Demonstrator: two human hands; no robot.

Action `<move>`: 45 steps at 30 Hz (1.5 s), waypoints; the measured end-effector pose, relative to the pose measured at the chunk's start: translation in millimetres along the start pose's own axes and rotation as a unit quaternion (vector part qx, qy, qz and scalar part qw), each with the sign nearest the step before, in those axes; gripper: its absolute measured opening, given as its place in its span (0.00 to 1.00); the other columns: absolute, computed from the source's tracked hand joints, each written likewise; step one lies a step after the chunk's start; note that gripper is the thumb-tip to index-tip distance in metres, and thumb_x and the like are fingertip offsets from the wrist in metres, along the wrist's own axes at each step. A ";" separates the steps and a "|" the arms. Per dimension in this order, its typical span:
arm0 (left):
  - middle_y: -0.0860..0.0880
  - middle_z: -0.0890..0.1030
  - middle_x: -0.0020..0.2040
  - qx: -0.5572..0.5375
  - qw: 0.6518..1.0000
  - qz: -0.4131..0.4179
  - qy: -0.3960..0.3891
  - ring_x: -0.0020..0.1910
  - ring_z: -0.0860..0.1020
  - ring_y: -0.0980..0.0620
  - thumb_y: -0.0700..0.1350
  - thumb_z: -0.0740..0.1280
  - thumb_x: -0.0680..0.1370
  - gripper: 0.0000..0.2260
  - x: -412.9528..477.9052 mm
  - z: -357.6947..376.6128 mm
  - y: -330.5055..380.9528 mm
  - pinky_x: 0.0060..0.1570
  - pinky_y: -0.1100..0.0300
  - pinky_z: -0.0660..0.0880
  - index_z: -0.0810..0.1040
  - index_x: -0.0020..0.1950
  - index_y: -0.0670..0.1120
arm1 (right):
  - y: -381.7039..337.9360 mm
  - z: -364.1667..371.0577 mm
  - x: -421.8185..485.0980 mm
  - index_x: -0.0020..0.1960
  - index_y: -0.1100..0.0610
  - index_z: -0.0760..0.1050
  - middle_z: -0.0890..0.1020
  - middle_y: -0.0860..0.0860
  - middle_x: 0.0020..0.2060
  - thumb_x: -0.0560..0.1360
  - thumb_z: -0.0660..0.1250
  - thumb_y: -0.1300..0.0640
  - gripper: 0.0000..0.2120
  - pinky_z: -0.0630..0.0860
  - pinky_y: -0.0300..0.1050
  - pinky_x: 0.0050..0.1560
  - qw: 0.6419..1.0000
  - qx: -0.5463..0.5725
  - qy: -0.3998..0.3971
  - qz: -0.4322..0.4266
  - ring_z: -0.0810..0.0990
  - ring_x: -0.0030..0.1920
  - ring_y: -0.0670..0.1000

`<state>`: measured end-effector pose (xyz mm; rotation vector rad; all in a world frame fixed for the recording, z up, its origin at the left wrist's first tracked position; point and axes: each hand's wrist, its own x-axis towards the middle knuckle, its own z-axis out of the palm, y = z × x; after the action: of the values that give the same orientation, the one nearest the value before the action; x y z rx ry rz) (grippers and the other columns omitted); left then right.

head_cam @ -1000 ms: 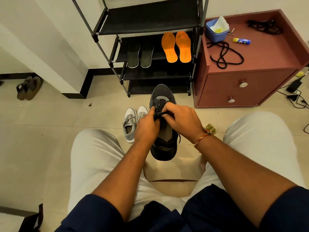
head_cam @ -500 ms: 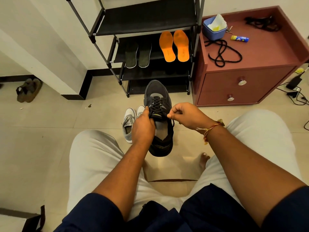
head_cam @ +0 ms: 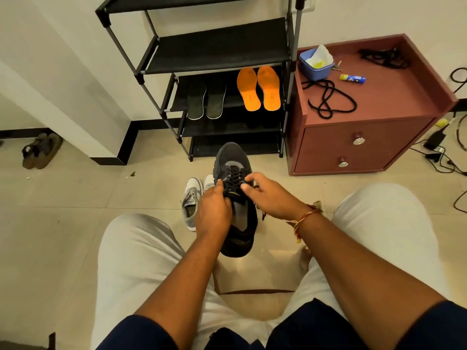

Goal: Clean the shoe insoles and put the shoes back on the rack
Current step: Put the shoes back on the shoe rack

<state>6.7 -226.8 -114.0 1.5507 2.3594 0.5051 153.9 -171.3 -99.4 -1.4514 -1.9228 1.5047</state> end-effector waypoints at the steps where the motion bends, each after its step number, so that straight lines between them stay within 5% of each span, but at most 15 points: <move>1: 0.44 0.80 0.63 -0.004 1.000 0.004 -0.002 0.61 0.77 0.43 0.41 0.59 0.82 0.21 -0.6 0.4 1.4 0.59 0.46 0.77 0.70 0.76 0.46 | -0.6 2.8 -0.3 0.69 0.51 0.68 0.80 0.53 0.58 0.80 0.64 0.44 0.21 0.78 0.51 0.59 0.999 -0.037 -0.004 -0.011 0.79 0.57 0.52; 5: 0.44 0.79 0.63 -0.015 1.000 0.007 0.001 0.62 0.77 0.43 0.42 0.60 0.82 0.21 -0.4 0.0 4.2 0.62 0.45 0.76 0.70 0.75 0.45 | -1.8 5.1 -0.2 0.77 0.50 0.60 0.72 0.55 0.68 0.74 0.72 0.44 0.37 0.71 0.48 0.68 0.988 -0.134 0.008 -0.076 0.72 0.68 0.55; 13: 0.48 0.82 0.53 -0.083 0.996 0.036 -0.014 0.52 0.80 0.47 0.46 0.62 0.81 0.15 -2.3 -5.2 7.7 0.53 0.50 0.78 0.77 0.66 0.47 | 6.4 9.8 3.7 0.74 0.49 0.69 0.76 0.56 0.52 0.80 0.63 0.56 0.23 0.69 0.38 0.51 0.962 -0.197 0.122 -0.147 0.76 0.54 0.55; 18: 0.54 0.81 0.45 -0.240 0.969 -0.018 -0.054 0.45 0.80 0.55 0.54 0.71 0.79 0.12 -4.1 -14.7 5.1 0.47 0.53 0.81 0.78 0.55 0.48 | 14.0 3.3 9.2 0.74 0.52 0.70 0.75 0.57 0.53 0.80 0.62 0.59 0.22 0.70 0.40 0.52 0.962 -0.174 0.156 -0.141 0.76 0.55 0.57; 23: 0.48 0.83 0.48 -0.356 0.928 -0.058 -0.095 0.51 0.82 0.47 0.51 0.70 0.80 0.08 -3.5 -20.7 3.4 0.56 0.43 0.81 0.78 0.49 0.47 | 11.0 -0.3 8.4 0.80 0.52 0.57 0.75 0.57 0.63 0.79 0.62 0.61 0.31 0.74 0.48 0.62 0.971 -0.142 0.154 -0.112 0.75 0.61 0.56; 27: 0.39 0.83 0.48 -0.396 0.906 -0.092 -0.119 0.53 0.82 0.38 0.47 0.69 0.81 0.08 -0.7 -27.1 3.4 0.56 0.42 0.81 0.79 0.44 0.45 | 11.7 -2.3 8.3 0.78 0.50 0.58 0.75 0.55 0.66 0.77 0.62 0.62 0.32 0.73 0.53 0.66 0.976 -0.115 0.155 -0.096 0.75 0.65 0.56; 31: 0.44 0.84 0.43 -0.353 0.926 -0.096 -0.096 0.44 0.82 0.51 0.48 0.67 0.82 0.10 4.0 -35.2 3.2 0.45 0.56 0.77 0.80 0.45 0.44 | 11.6 -3.8 6.7 0.76 0.51 0.61 0.77 0.55 0.65 0.75 0.61 0.64 0.31 0.74 0.52 0.65 0.977 -0.113 0.161 -0.081 0.75 0.64 0.56; 36: 0.47 0.78 0.35 -0.291 0.947 -0.117 -0.066 0.34 0.73 0.52 0.50 0.68 0.82 0.14 8.3 -44.4 1.7 0.39 0.58 0.73 0.79 0.41 0.44 | 14.6 -2.5 7.0 0.75 0.50 0.64 0.77 0.56 0.62 0.76 0.61 0.64 0.28 0.74 0.51 0.64 0.975 -0.115 0.173 -0.080 0.75 0.61 0.56; 39: 0.46 0.79 0.38 -0.382 0.911 -0.142 -0.065 0.33 0.73 0.53 0.45 0.67 0.83 0.09 6.3 -58.9 2.8 0.36 0.59 0.75 0.81 0.45 0.45 | 19.7 -6.6 8.5 0.73 0.49 0.66 0.77 0.57 0.61 0.75 0.61 0.63 0.27 0.75 0.52 0.61 0.973 -0.112 0.186 -0.076 0.76 0.60 0.58; 43: 0.42 0.84 0.55 -0.596 0.783 -0.128 -0.123 0.49 0.84 0.48 0.38 0.63 0.83 0.10 1.0 -77.1 25.4 0.52 0.51 0.82 0.79 0.63 0.41 | 19.6 -2.7 10.0 0.72 0.50 0.67 0.77 0.57 0.60 0.75 0.62 0.64 0.26 0.75 0.51 0.58 0.972 -0.121 0.193 -0.065 0.76 0.59 0.59; 45: 0.41 0.84 0.57 -0.641 0.751 -0.100 -0.121 0.54 0.84 0.46 0.36 0.64 0.83 0.12 2.1 -85.5 37.8 0.53 0.50 0.82 0.77 0.66 0.40 | 17.5 0.1 10.7 0.72 0.51 0.66 0.77 0.57 0.61 0.76 0.62 0.65 0.26 0.76 0.51 0.58 0.971 -0.120 0.197 -0.059 0.76 0.60 0.59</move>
<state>2.1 -222.9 -20.6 0.5999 1.2661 1.3553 158.2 -163.4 -117.9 -1.5601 -1.9427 0.8719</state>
